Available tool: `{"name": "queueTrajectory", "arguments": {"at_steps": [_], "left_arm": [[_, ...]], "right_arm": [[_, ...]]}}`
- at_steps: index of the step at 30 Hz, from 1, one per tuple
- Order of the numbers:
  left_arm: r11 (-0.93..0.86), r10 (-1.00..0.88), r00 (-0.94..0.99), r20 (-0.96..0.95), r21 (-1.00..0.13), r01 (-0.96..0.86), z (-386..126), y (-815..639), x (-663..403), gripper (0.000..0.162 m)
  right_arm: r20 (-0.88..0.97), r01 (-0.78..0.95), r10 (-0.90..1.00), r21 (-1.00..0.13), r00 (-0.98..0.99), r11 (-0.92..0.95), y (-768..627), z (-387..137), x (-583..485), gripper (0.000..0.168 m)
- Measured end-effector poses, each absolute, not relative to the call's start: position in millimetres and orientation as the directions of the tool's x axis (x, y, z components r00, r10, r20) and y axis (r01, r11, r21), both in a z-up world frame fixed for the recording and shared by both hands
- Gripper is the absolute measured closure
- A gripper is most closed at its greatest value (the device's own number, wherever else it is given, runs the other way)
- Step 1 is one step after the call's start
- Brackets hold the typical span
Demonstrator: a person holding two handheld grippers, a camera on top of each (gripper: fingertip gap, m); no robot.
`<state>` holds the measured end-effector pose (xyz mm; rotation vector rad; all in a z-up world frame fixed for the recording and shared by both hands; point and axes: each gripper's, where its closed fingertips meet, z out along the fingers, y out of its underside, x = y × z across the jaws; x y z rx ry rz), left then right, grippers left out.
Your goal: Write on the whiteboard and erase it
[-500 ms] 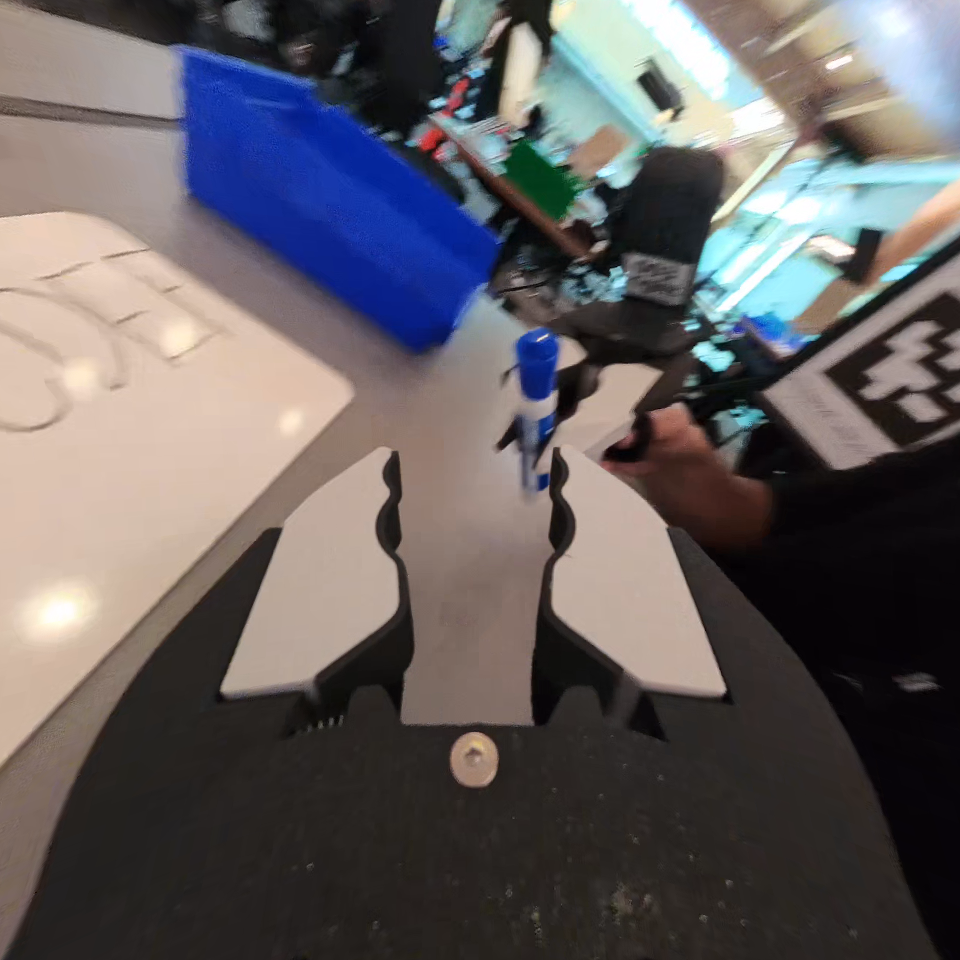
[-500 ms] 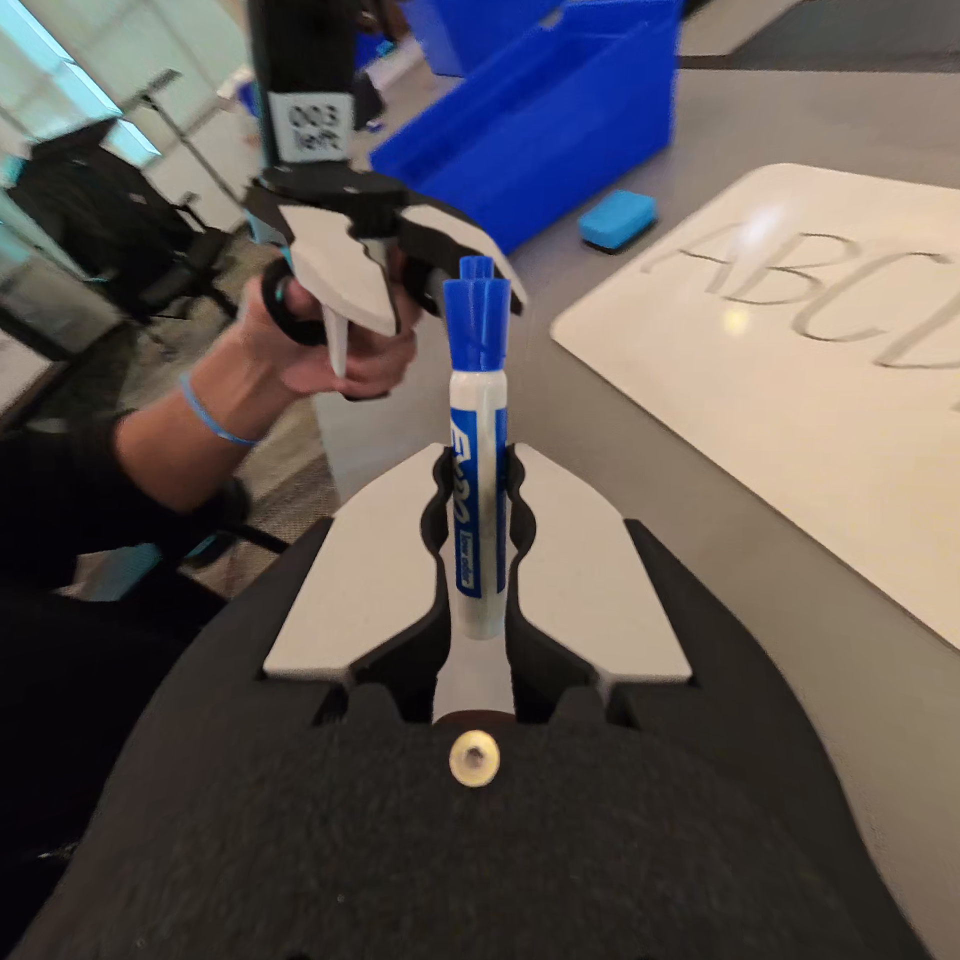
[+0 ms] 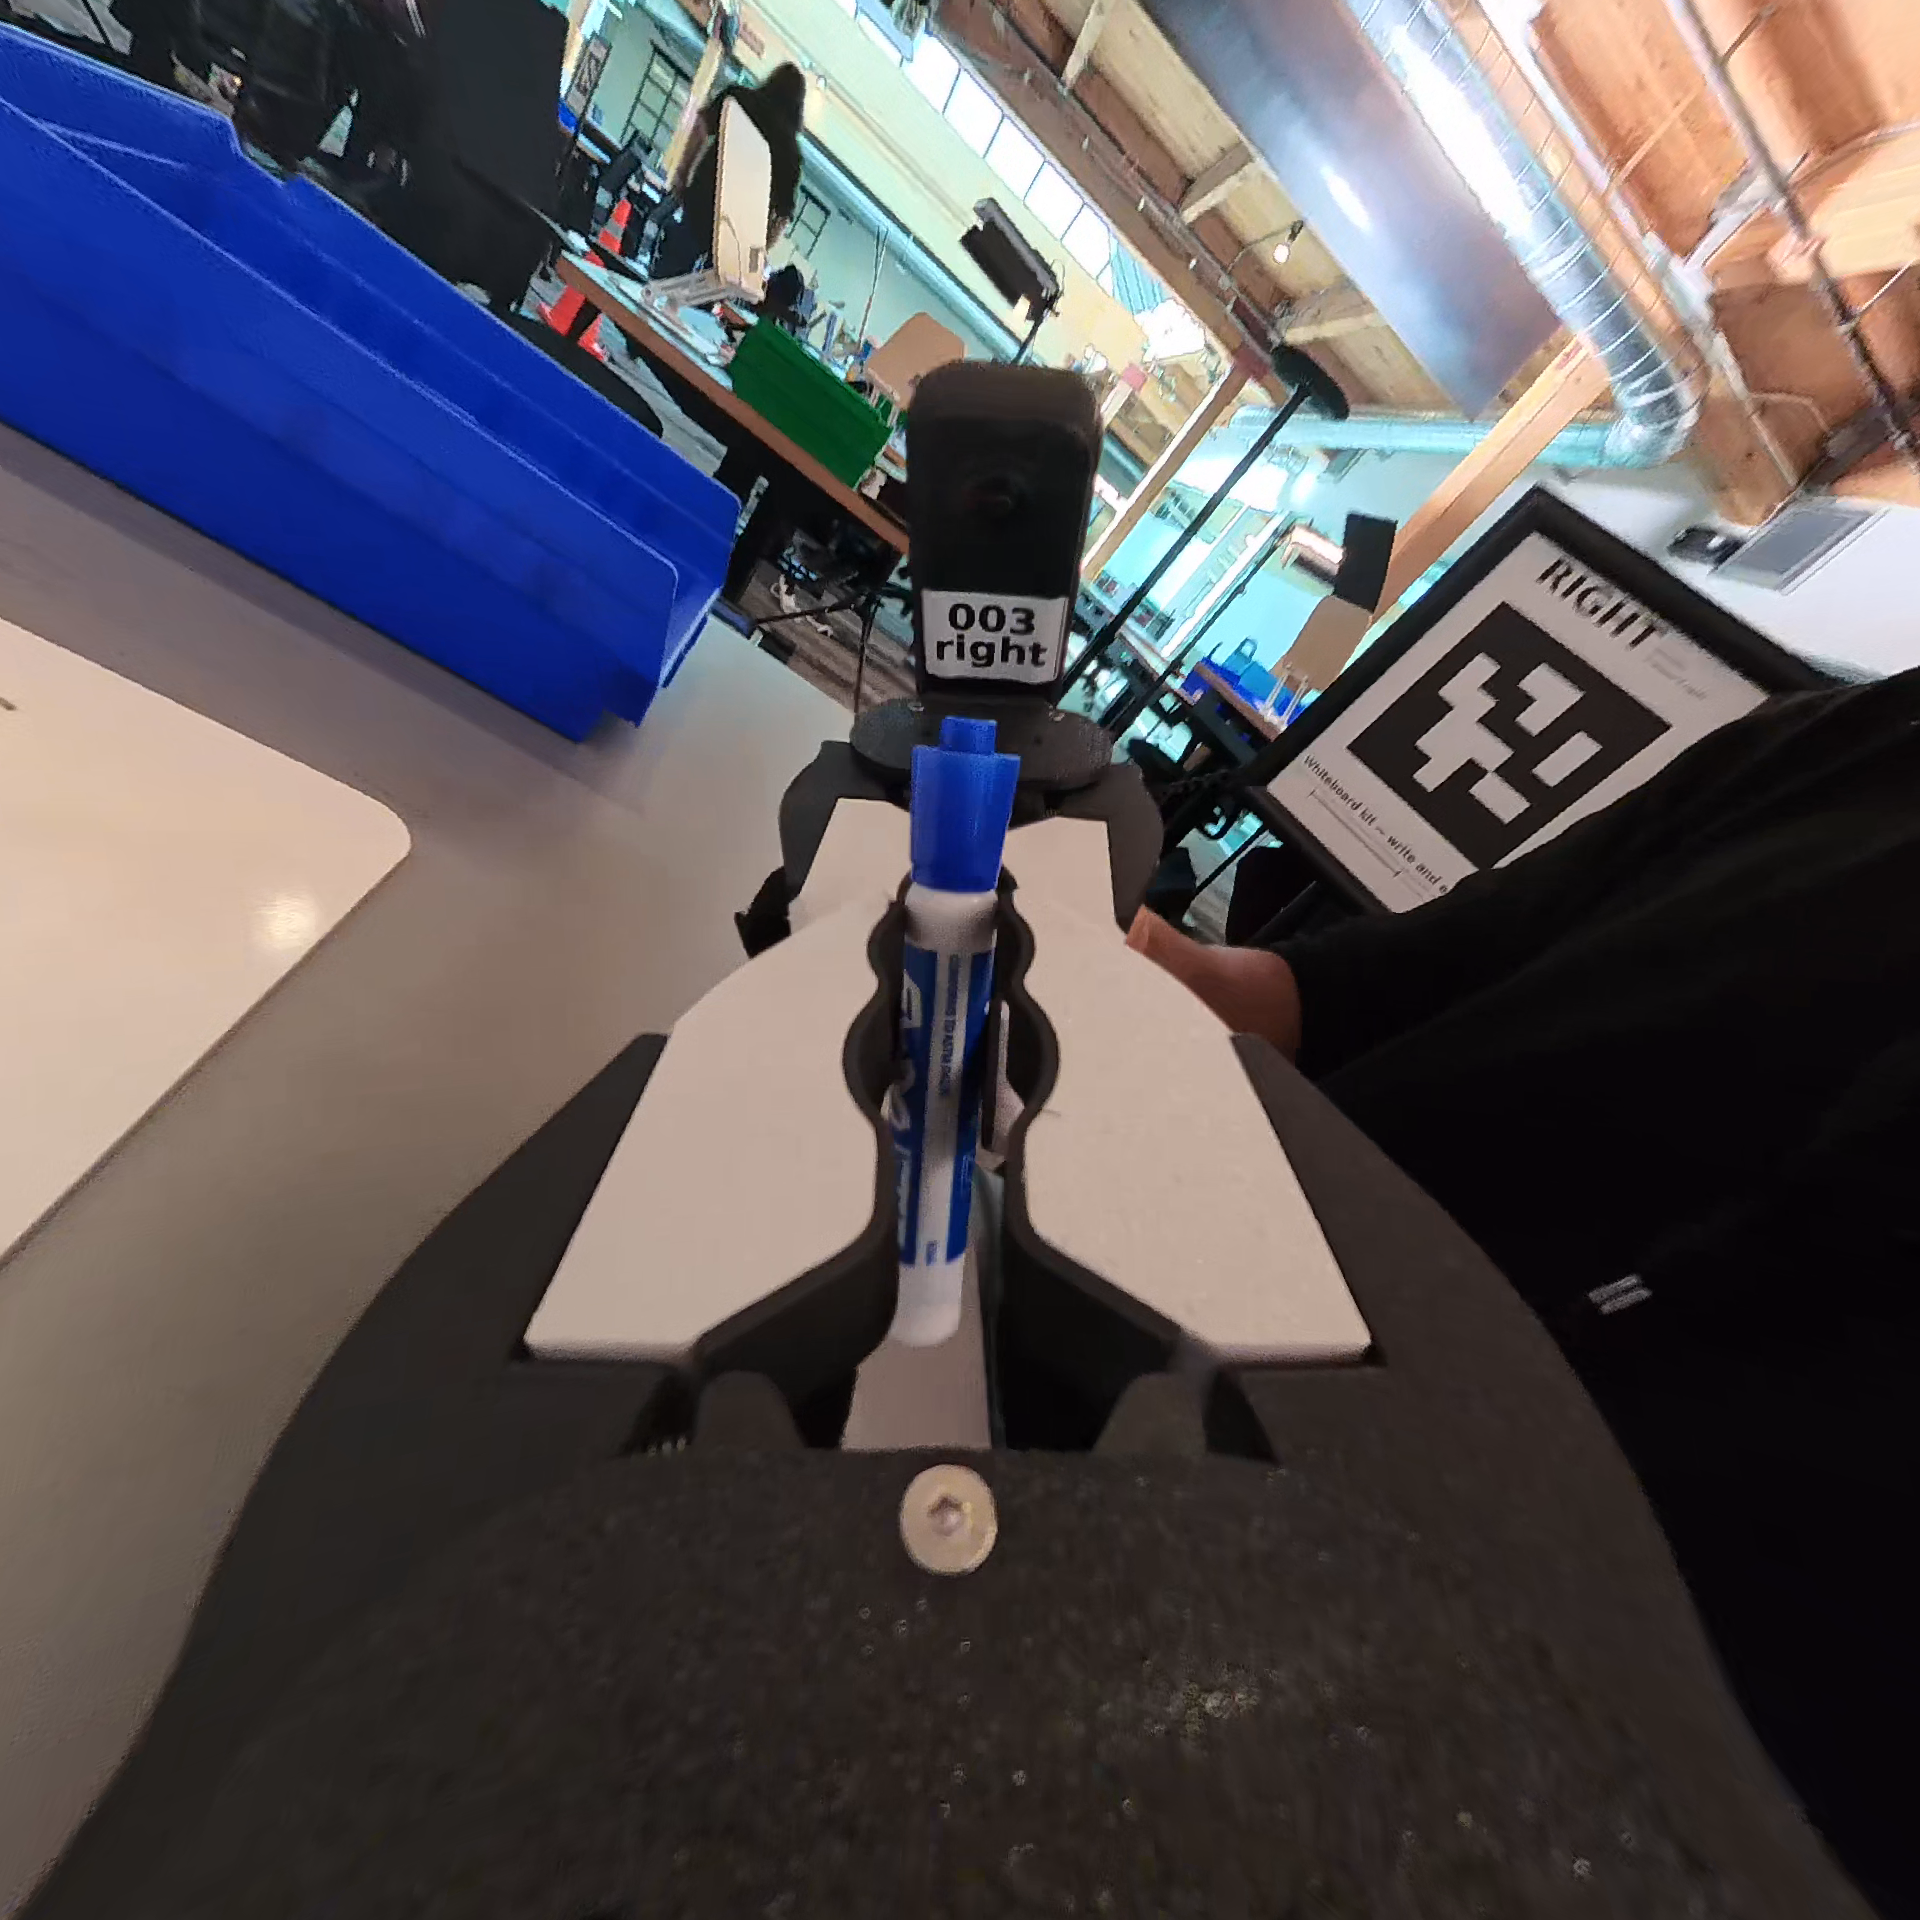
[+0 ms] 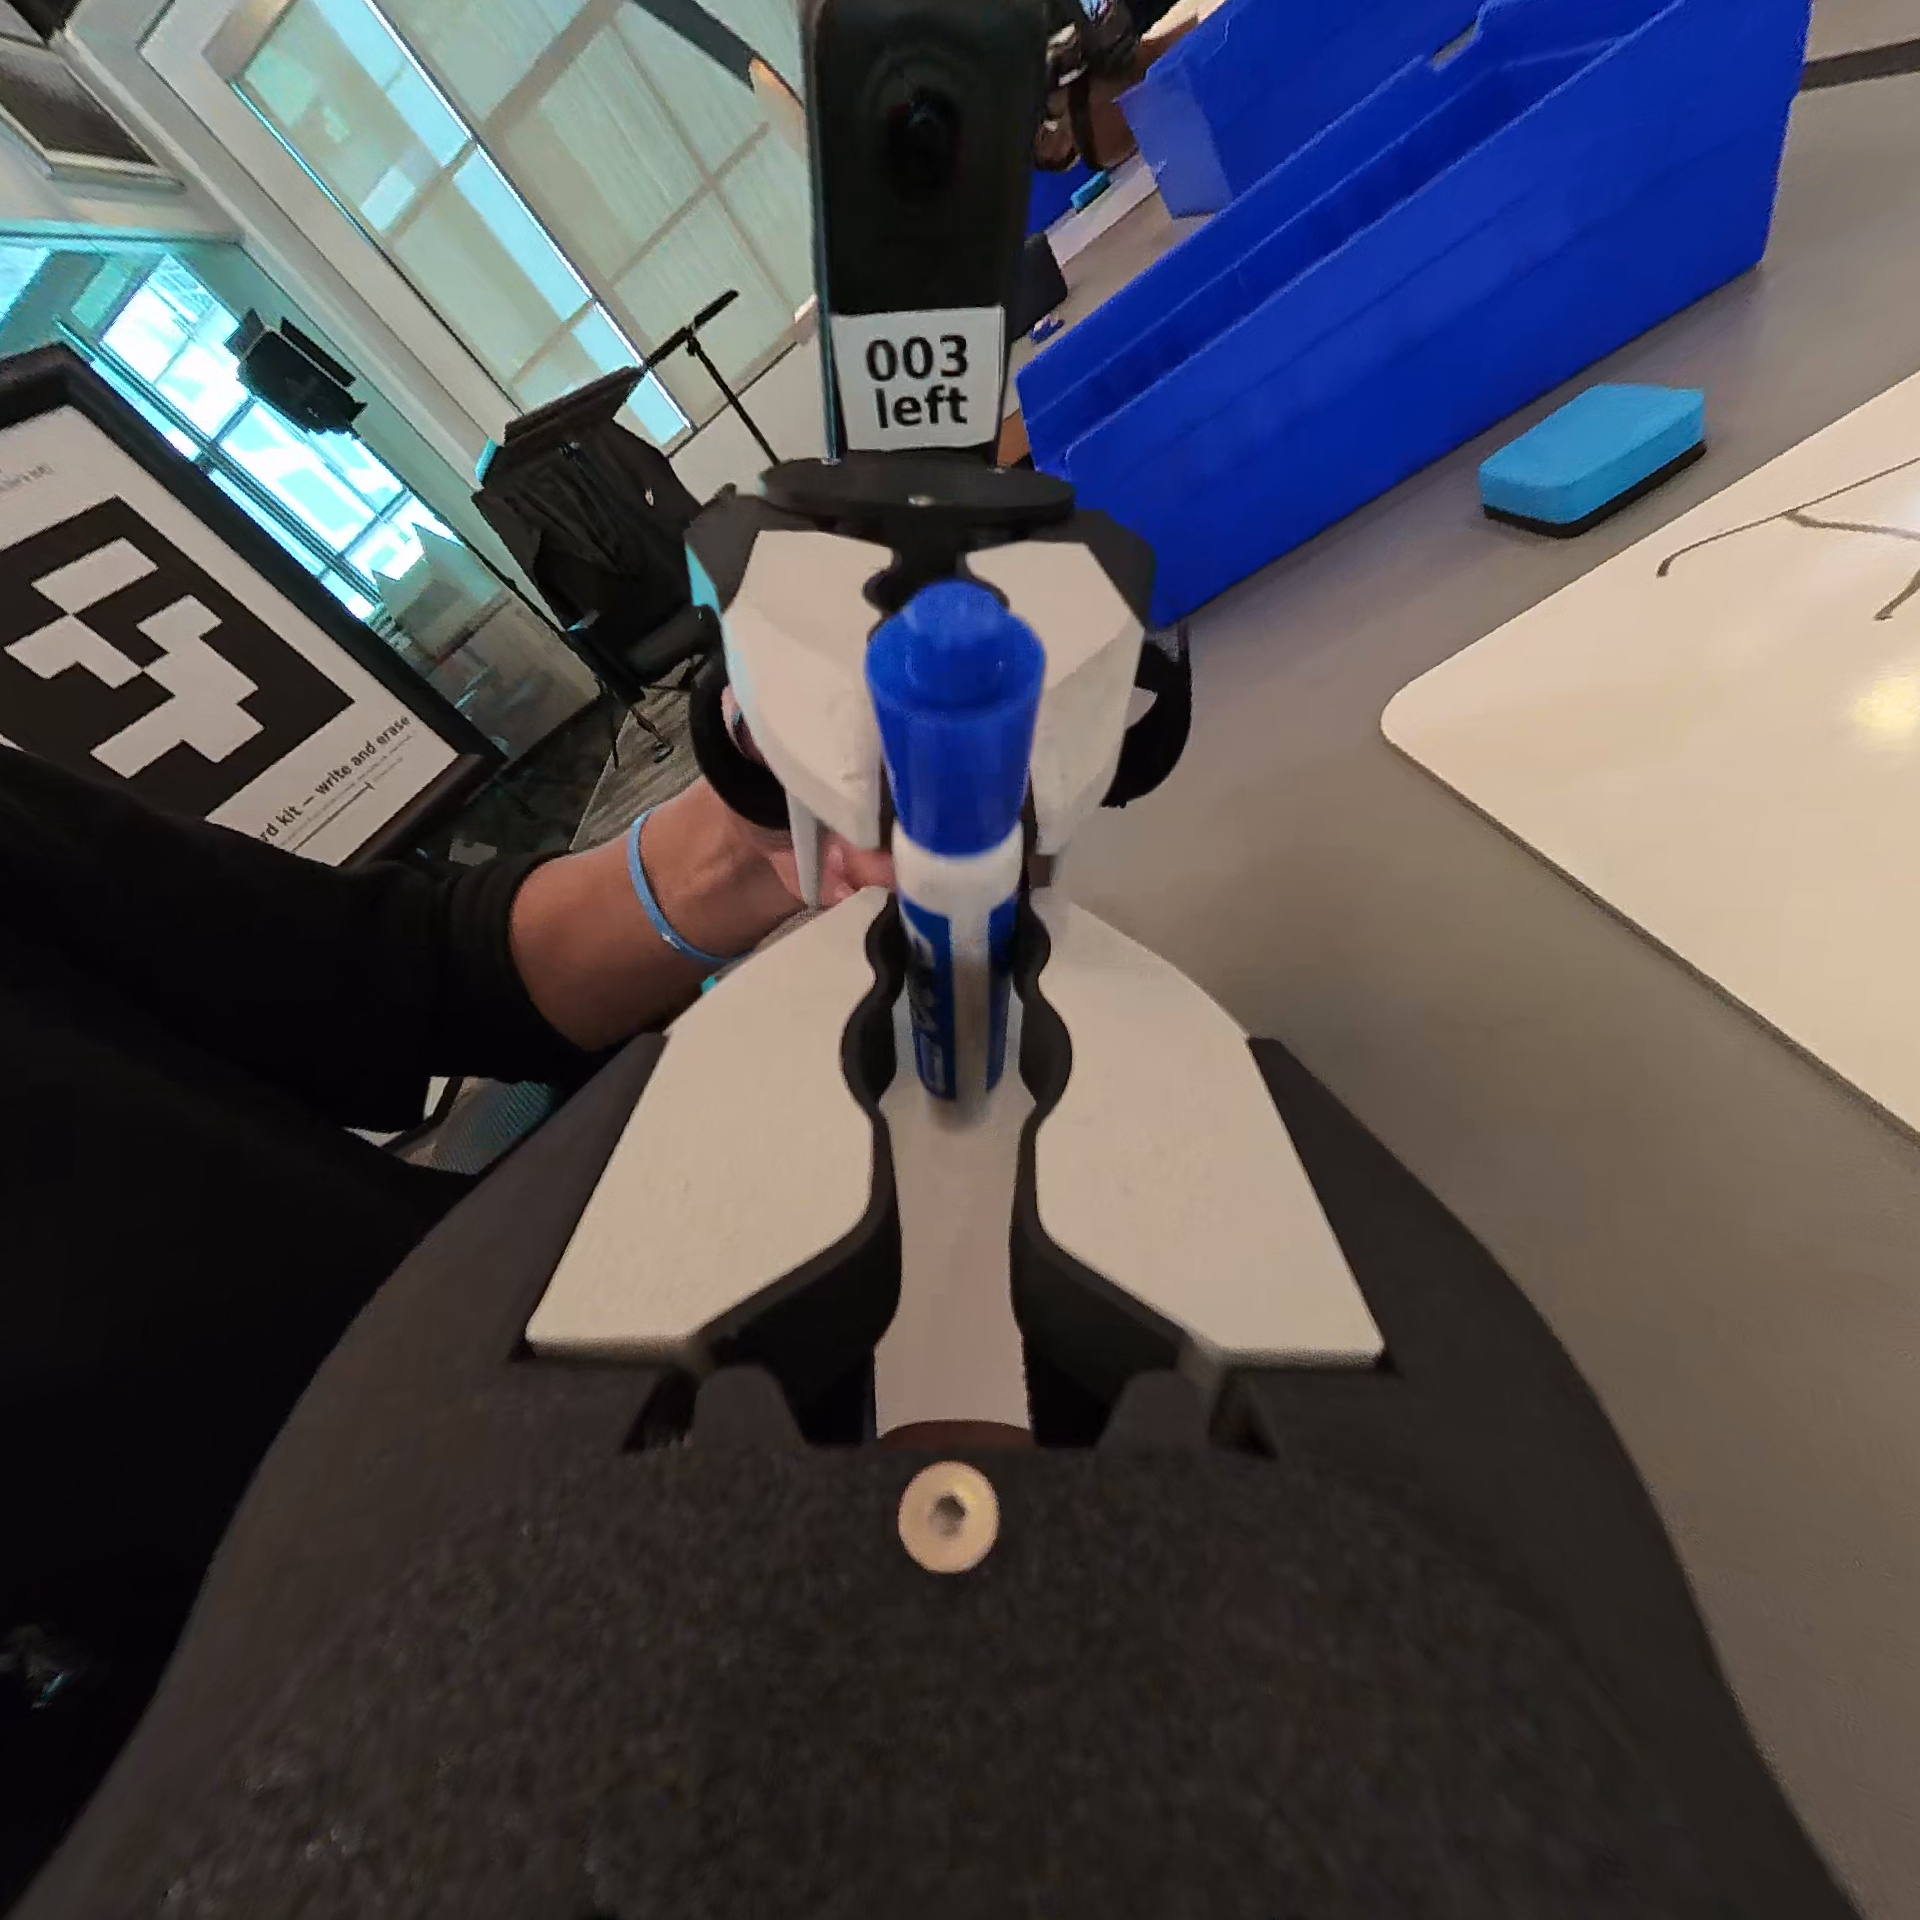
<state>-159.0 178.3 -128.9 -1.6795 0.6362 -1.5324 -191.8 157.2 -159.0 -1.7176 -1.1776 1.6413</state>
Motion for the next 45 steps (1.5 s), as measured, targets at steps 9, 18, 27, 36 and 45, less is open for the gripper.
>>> {"name": "queueTrajectory", "arguments": {"at_steps": [9, 18, 27, 36, 45], "left_arm": [[-0.54, -0.811, 0.245, 0.532, -0.841, 0.038, -131, 177, -158, 0.147], [-0.426, -0.834, 0.401, 0.379, -0.904, -0.034, -110, 184, -186, 0.147], [-0.63, -0.364, 0.889, -0.279, -0.628, -0.456, -98, 249, -472, 0.147], [-0.965, 0.035, 0.984, -0.176, -0.263, -0.012, -230, 298, -619, 0.146], [-0.982, 0.076, 0.988, -0.132, -0.181, 0.051, -262, 301, -647, 0.132]], "right_arm": [[-0.545, 0.262, 0.833, -0.822, -0.1, -0.506, 155, -162, -186, 0.149], [-0.568, 0.188, 0.82, -0.815, -0.072, -0.548, 173, -153, -170, 0.128], [-0.578, 0.156, 0.816, -0.809, -0.028, -0.567, 189, -159, -135, 0.128], [-0.578, 0.207, 0.816, -0.8, -0.019, -0.562, 184, -169, -142, 0.129], [-0.557, 0.203, 0.831, -0.813, 0.003, -0.546, 191, -167, -134, 0.129]]}}
